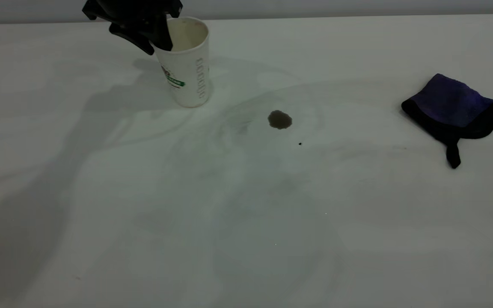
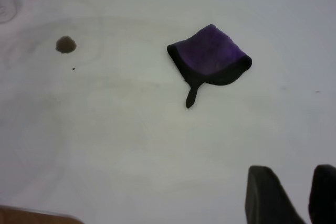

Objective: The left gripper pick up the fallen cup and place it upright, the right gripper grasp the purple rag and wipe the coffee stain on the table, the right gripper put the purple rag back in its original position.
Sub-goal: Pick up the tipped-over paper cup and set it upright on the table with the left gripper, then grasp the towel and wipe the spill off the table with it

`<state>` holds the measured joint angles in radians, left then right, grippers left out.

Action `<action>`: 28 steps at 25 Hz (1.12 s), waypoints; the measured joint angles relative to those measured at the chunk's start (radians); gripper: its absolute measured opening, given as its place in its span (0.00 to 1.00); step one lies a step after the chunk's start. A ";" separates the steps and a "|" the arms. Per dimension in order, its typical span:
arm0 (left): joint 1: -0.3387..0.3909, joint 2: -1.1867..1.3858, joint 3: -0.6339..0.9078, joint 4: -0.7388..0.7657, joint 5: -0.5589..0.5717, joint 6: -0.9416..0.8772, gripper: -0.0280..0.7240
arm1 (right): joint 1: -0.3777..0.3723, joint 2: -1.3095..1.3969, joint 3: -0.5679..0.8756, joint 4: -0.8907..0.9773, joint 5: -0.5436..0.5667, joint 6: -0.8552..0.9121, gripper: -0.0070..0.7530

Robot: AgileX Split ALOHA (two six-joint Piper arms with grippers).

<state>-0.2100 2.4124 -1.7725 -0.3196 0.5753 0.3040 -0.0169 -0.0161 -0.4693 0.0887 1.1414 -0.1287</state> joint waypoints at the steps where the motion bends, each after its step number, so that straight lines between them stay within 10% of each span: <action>1: 0.000 -0.004 0.000 0.000 0.002 0.003 0.69 | 0.000 0.000 0.000 0.000 0.000 0.000 0.32; 7: 0.005 -0.162 0.001 0.004 0.057 0.049 0.98 | 0.000 0.000 0.000 0.000 0.000 0.000 0.32; 19: 0.114 -0.686 0.002 0.088 0.592 0.049 0.90 | 0.000 0.000 0.000 0.000 0.000 0.000 0.32; 28: 0.153 -1.066 0.115 0.143 0.593 -0.008 0.71 | 0.000 0.000 0.000 0.000 0.000 0.000 0.32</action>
<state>-0.0567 1.3468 -1.6575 -0.1770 1.1683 0.2956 -0.0169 -0.0161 -0.4693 0.0887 1.1414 -0.1287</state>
